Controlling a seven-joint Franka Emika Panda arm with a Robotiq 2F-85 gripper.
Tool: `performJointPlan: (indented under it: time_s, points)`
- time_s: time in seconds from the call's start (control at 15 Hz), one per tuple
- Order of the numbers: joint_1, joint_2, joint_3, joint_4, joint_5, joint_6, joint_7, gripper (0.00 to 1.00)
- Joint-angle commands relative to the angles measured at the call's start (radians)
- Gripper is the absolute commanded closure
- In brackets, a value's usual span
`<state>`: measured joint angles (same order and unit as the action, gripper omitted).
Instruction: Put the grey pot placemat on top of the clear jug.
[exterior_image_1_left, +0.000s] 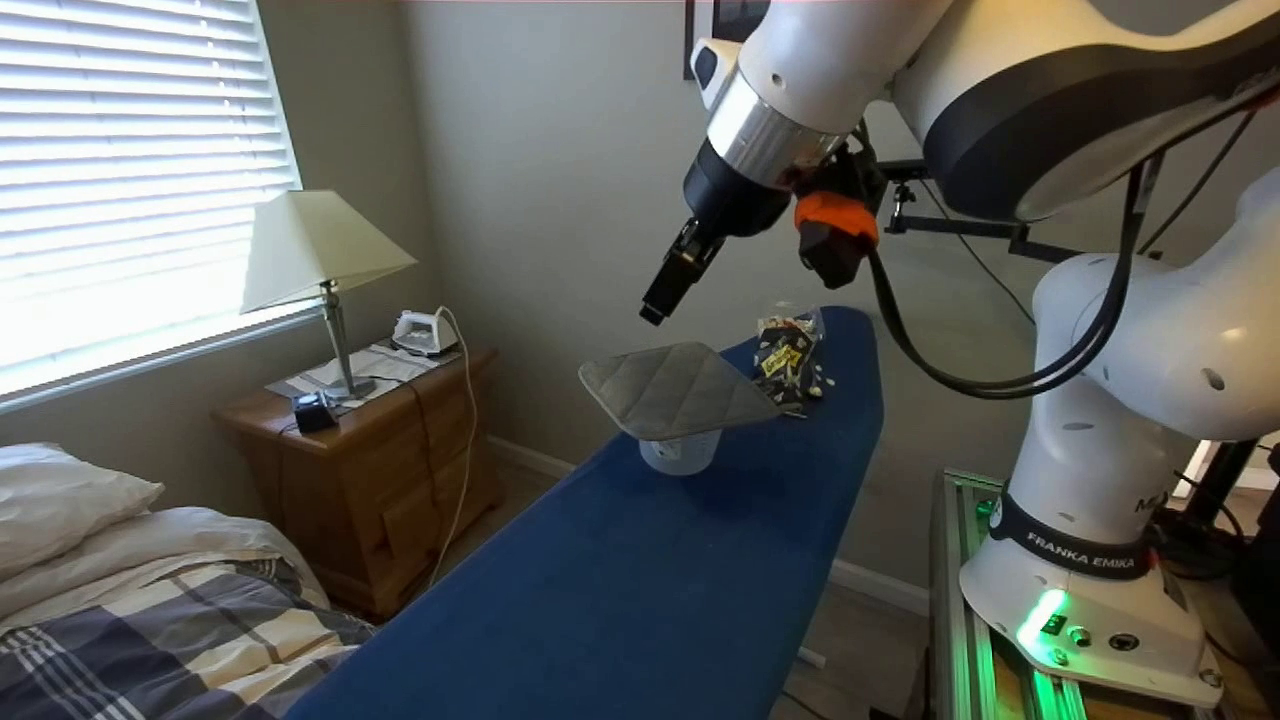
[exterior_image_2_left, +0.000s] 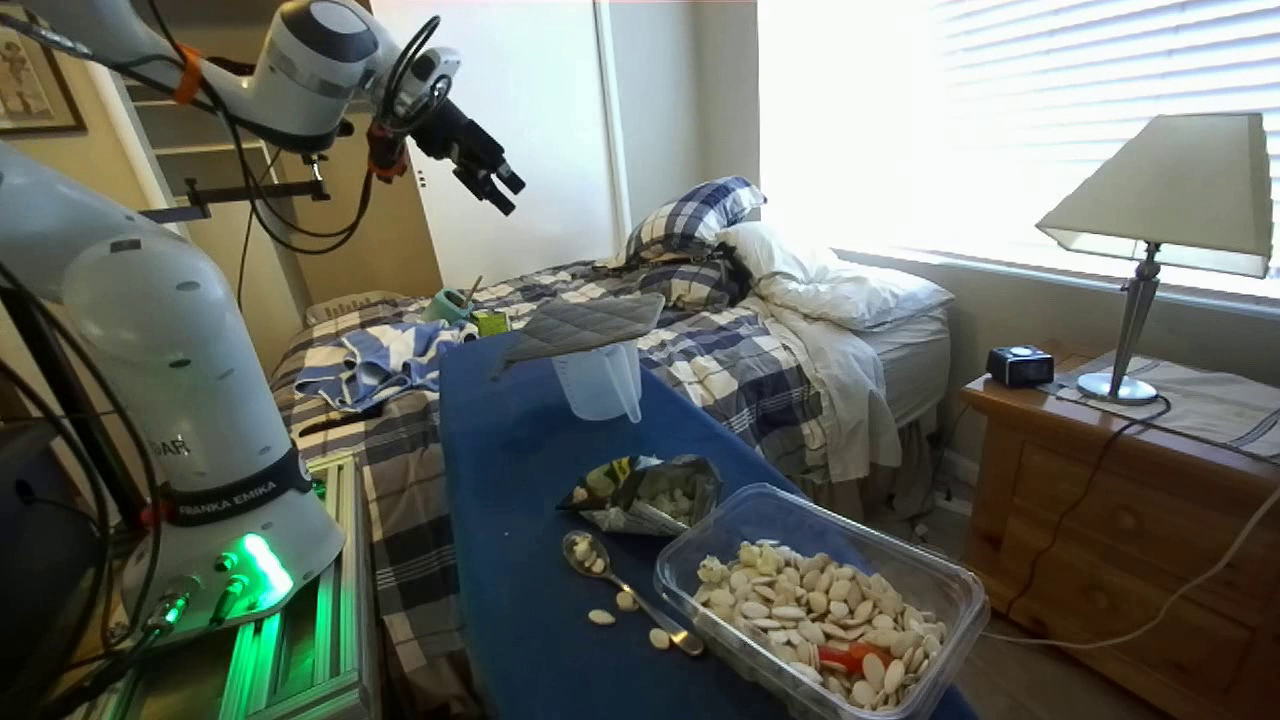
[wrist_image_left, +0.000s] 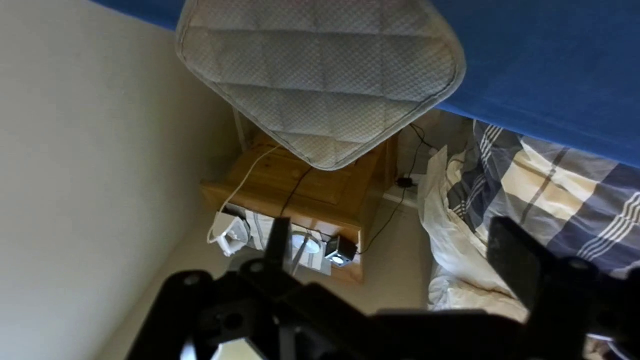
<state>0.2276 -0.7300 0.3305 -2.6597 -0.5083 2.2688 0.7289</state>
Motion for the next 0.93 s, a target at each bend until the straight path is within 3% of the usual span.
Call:
performJointPlan:
  time_s: [0.0,0.33,0.87]
  points:
    - [-0.067,-0.112,0.054,-0.060,0.094,-0.043,0.099,0.00]
    - [-0.107,-0.160,0.097,-0.093,0.122,-0.112,0.197,0.00]
    - [-0.110,-0.119,0.097,-0.069,0.104,-0.097,0.159,0.00]
